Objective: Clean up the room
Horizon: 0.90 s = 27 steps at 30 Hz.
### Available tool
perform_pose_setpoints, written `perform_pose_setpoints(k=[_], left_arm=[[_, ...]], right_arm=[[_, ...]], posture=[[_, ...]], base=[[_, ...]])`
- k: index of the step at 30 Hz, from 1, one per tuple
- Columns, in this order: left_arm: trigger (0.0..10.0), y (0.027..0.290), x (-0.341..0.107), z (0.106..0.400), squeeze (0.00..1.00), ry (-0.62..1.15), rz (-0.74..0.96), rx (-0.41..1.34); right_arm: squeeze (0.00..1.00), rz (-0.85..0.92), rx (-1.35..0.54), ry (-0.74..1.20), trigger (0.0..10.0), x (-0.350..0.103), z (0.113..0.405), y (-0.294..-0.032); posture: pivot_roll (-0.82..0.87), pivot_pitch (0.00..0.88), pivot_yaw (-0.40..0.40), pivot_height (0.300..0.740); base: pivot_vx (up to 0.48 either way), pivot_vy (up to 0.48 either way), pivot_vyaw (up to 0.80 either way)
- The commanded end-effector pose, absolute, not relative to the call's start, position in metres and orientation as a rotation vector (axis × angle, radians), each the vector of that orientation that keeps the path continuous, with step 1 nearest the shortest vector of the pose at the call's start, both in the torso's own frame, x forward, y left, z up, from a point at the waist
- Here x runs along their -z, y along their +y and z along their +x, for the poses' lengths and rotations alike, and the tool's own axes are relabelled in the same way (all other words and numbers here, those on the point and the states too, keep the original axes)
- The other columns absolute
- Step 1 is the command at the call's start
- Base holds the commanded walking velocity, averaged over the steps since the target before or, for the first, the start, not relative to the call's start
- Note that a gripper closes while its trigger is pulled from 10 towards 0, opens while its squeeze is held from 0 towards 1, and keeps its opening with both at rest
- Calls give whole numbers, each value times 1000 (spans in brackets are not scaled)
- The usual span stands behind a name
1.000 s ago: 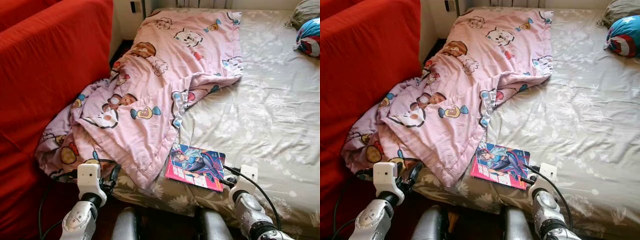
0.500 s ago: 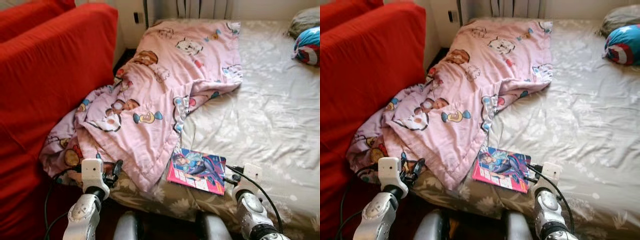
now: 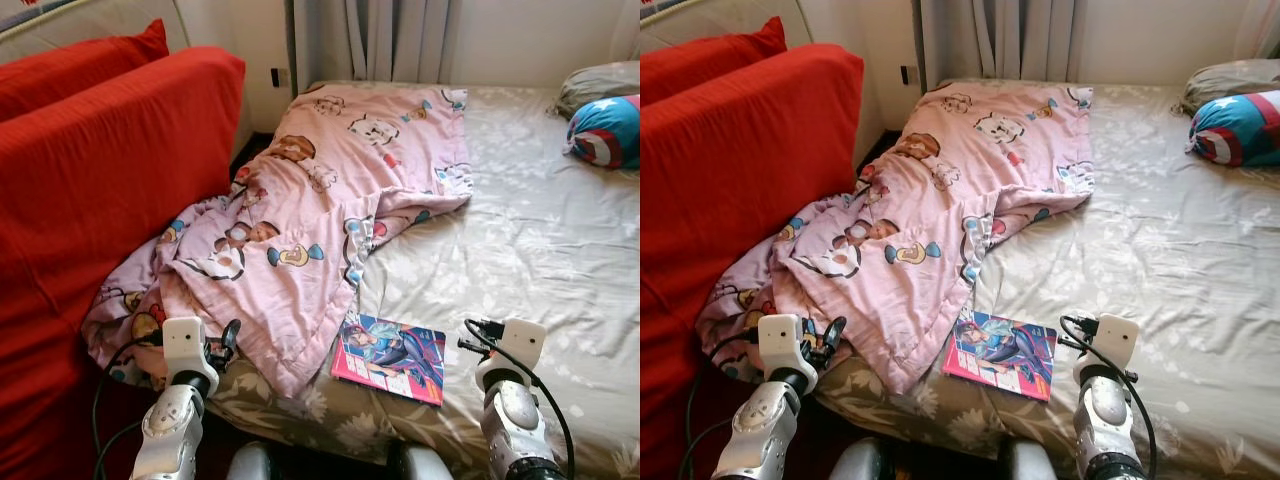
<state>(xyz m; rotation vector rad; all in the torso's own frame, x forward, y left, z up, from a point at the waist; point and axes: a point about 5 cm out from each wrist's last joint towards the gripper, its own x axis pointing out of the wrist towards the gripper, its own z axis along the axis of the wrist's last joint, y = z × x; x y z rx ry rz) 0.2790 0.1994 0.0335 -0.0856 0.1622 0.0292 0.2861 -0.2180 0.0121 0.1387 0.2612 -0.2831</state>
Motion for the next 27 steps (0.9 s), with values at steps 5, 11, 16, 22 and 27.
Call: perform_pose_setpoints(k=[5,11,16,22,27], left_arm=[[10000,215,-18,275,0,220,-80,-85],[10000,224,10,259,0,380,-82,-134],[10000,232,26,243,0,481,-72,-155],[10000,241,42,220,0,579,-56,-202],[10000,242,54,205,0,677,-44,-182]], right_arm=[[0,176,255,327,10000,-1,279,-215],[0,191,277,470,10000,24,256,-221],[0,183,309,579,10000,43,229,-228],[0,157,302,720,10000,66,194,-228],[0,179,374,792,10000,76,170,-240]], posture=[[-7,0,13,619],[-28,0,21,619],[-51,0,10,639],[-51,0,36,674],[-70,0,70,699]], base=[[0,0,0],[0,0,0],[0,0,0],[0,0,0],[0,0,0]])
